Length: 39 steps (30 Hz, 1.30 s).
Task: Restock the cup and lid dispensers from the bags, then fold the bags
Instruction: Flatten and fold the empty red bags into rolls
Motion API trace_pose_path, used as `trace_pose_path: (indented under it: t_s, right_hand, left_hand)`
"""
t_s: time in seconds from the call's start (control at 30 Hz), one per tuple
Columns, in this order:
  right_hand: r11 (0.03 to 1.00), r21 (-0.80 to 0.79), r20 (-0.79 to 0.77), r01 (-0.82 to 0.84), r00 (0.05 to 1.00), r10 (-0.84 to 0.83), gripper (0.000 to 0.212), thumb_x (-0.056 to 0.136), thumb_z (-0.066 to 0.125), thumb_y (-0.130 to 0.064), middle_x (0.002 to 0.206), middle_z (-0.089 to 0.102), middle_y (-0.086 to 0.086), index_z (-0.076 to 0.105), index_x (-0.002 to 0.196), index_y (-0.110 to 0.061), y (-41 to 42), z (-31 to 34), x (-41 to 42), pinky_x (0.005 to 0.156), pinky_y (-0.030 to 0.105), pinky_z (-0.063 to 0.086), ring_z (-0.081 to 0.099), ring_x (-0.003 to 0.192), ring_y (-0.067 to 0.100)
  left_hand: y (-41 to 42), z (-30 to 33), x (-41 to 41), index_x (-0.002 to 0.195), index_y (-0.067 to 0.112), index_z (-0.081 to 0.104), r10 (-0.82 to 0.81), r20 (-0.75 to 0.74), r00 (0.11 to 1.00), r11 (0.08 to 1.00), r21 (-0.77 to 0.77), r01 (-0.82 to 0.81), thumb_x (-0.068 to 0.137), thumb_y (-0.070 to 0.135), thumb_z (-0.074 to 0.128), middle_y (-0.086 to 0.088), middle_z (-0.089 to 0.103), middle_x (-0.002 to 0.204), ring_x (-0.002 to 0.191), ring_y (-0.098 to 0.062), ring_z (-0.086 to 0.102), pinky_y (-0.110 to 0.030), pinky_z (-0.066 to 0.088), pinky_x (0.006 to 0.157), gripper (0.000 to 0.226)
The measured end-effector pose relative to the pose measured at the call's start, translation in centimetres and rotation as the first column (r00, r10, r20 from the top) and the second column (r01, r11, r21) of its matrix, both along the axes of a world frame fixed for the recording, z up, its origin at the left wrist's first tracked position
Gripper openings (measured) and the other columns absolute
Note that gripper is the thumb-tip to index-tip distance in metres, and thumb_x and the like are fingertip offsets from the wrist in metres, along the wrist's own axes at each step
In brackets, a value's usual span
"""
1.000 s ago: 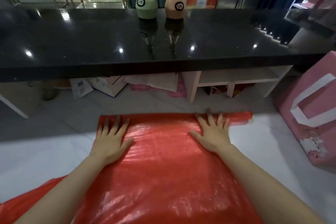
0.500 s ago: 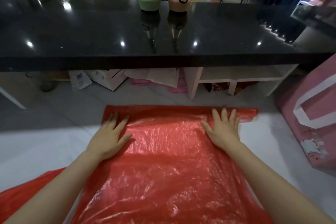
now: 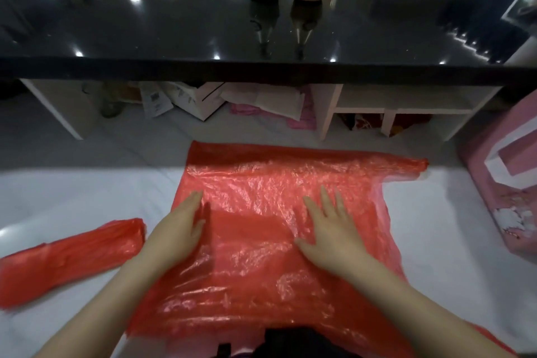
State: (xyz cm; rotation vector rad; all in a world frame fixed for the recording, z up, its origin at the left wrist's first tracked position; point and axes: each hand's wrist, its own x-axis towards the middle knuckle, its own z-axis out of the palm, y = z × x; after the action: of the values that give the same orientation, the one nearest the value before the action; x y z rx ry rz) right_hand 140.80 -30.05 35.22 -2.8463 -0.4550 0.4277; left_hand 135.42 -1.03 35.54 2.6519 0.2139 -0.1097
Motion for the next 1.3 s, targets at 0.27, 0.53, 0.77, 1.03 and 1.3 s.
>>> trace_pose_path:
  t_s: [0.27,0.53,0.77,1.03,1.3]
  right_hand:
    - [0.994,-0.087,0.054,0.072,0.996,-0.067,0.103,0.059,0.017,-0.097,0.154,-0.031,-0.002,-0.006,0.147,-0.049,-2.6,-3.4,-3.0,0.110,0.051,-0.017,-0.031,0.140,0.033]
    - [0.998,-0.056,0.122,0.017,0.992,-0.010,0.087,0.079,0.021,-0.080,0.160,-0.014,0.001,-0.001,0.151,-0.038,-3.9,-1.8,-1.3,0.117,0.051,-0.008,-0.021,0.144,0.026]
    - [0.982,0.189,0.278,-0.020,0.960,-0.034,0.053,0.093,0.051,-0.045,0.157,0.025,-0.002,0.043,0.142,-0.026,-4.4,1.2,-6.7,0.119,0.041,0.012,0.009,0.147,0.018]
    - [0.924,0.375,0.490,0.075,0.830,-0.266,0.023,0.082,0.070,-0.013,0.113,0.063,0.014,0.072,0.104,-0.007,-6.4,0.5,-13.8,0.094,0.044,0.044,0.059,0.104,0.036]
    - [0.963,-0.036,0.153,0.267,0.954,-0.258,0.064,0.088,0.011,-0.065,0.159,0.001,-0.012,0.010,0.149,-0.045,-13.4,-3.5,-15.5,0.113,0.056,-0.009,-0.006,0.148,0.019]
  left_hand:
    - [-1.0,-4.0,-4.0,0.147,0.025,-0.012,-0.113,-0.016,0.993,0.966,0.233,0.114,0.079,0.071,0.002,0.004,-0.019,0.153,0.139,-0.010,-0.023,-0.026,-0.012,0.114,0.084]
    - [-1.5,-2.6,-3.4,0.152,0.022,0.005,-0.154,0.111,0.982,0.984,0.112,0.141,0.097,0.043,0.043,0.005,-0.006,0.158,0.147,-0.012,-0.002,-0.028,0.006,0.118,0.071]
    - [-1.3,-0.9,-8.5,0.152,0.030,0.004,-0.139,0.110,0.984,0.989,0.056,0.133,0.097,0.040,0.041,0.020,-0.006,0.152,0.140,0.004,-0.005,-0.026,0.017,0.113,0.066]
    - [-2.9,-1.3,-13.4,0.152,0.029,0.011,-0.110,0.087,0.990,0.994,-0.008,0.111,0.099,0.040,0.035,0.014,0.003,0.157,0.137,0.004,0.002,-0.027,0.018,0.113,0.059]
    - [-3.2,-3.8,-14.6,0.142,0.032,-0.023,-0.229,-0.084,0.970,0.936,0.254,0.244,0.075,0.077,-0.014,0.006,-0.025,0.151,0.140,-0.011,-0.022,-0.031,-0.010,0.113,0.081]
